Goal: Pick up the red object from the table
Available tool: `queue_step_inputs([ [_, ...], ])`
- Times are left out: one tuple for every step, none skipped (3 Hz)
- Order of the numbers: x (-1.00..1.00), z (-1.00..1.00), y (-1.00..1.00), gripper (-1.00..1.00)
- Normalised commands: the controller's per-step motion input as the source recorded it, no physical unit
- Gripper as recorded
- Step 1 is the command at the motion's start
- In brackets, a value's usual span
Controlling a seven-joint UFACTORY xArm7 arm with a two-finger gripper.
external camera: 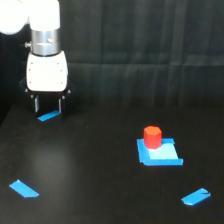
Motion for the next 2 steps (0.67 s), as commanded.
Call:
queue_step_inputs([
  [0.25, 0.0, -0.08, 1.0],
  [0.29, -0.17, -0.12, 1.0],
])
